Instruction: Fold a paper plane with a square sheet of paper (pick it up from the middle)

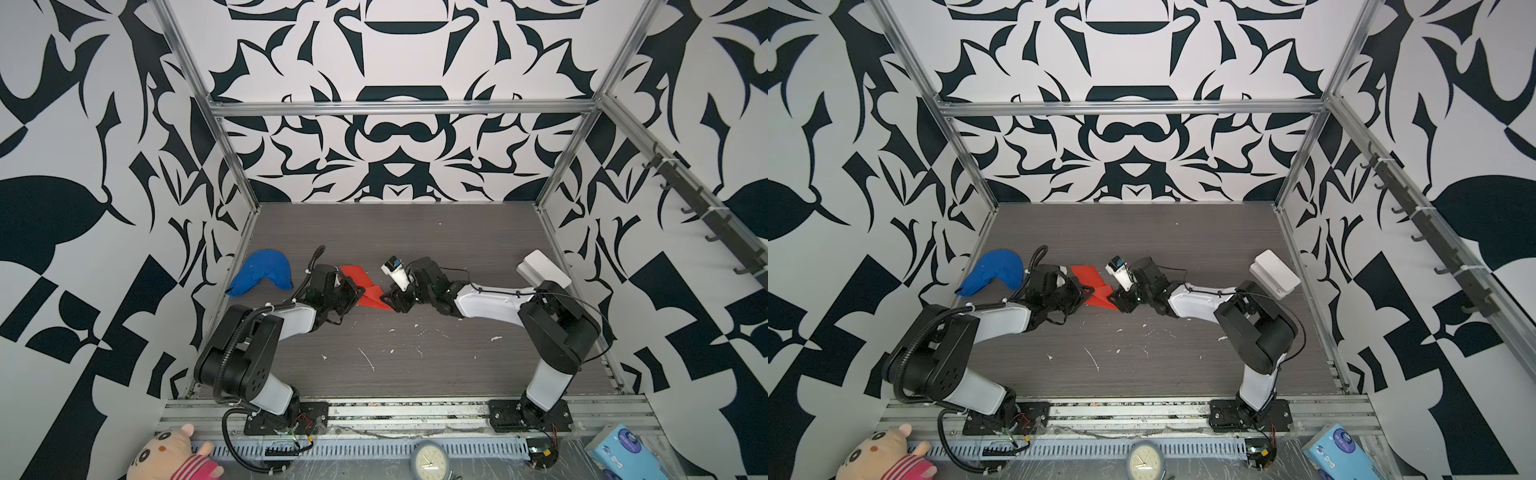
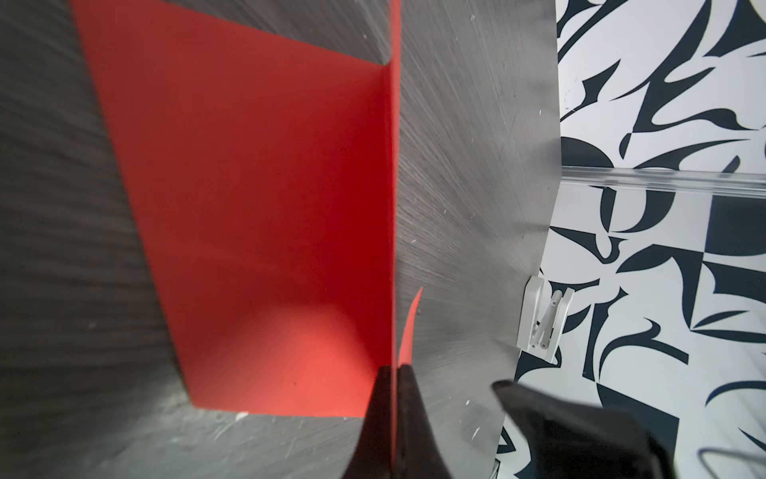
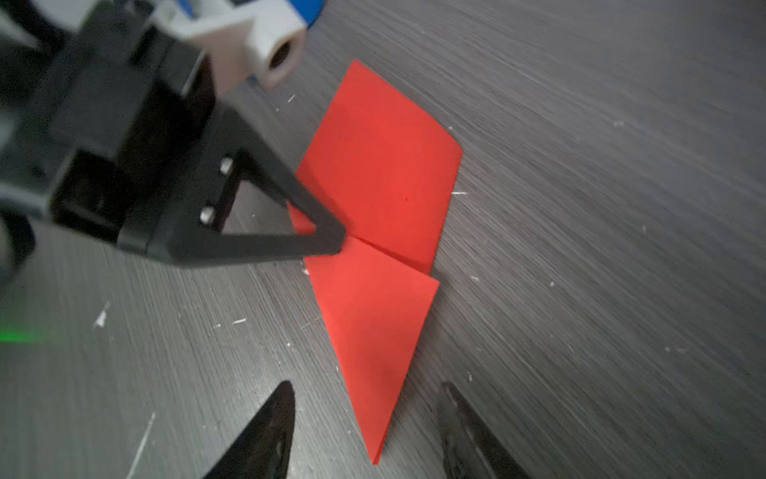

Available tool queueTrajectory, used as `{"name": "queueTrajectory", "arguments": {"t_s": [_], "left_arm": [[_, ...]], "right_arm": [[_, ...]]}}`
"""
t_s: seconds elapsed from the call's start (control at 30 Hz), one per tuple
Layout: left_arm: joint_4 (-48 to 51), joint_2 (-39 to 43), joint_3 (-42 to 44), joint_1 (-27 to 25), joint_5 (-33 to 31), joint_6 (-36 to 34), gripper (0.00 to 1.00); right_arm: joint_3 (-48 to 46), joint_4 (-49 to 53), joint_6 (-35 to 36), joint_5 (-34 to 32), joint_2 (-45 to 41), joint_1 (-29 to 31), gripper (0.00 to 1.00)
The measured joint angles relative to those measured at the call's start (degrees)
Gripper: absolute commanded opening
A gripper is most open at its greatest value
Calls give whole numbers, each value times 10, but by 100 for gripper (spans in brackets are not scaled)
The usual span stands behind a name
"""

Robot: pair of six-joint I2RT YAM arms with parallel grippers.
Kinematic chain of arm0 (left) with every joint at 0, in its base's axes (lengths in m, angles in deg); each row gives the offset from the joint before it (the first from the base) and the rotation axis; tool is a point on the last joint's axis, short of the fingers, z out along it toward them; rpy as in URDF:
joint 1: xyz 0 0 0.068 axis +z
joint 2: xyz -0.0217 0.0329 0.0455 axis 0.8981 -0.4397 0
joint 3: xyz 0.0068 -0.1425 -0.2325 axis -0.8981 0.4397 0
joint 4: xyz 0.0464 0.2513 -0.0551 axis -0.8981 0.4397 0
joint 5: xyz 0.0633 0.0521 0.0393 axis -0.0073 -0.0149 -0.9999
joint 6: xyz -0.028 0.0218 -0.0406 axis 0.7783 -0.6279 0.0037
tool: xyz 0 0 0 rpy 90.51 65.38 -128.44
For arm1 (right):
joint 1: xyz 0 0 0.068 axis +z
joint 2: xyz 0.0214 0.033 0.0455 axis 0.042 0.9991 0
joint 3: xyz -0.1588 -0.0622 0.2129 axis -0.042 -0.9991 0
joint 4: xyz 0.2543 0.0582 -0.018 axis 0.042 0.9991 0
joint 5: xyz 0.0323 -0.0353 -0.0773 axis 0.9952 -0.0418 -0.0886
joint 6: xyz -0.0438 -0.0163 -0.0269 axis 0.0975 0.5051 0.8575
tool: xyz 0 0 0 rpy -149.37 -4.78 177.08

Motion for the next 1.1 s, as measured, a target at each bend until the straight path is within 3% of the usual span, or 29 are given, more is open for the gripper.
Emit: {"name": "queueTrajectory", "arguments": {"t_s": [0.13,0.4,0.73,1.1], "left_arm": [[49,12,-22,0,-9,14,0],[111,14,-33,0,-19,42,0],[146,14,-40,0,-18,49,0],[173,17,-48,0,-5,63,0]], "right_arm": [[-25,-61,89,-40,29,43,61],[-28,-216,180,-156,106,96,54],[-32,-278,215,-209,127,99,35],[-31,-260,223,-224,126,113,38]]}}
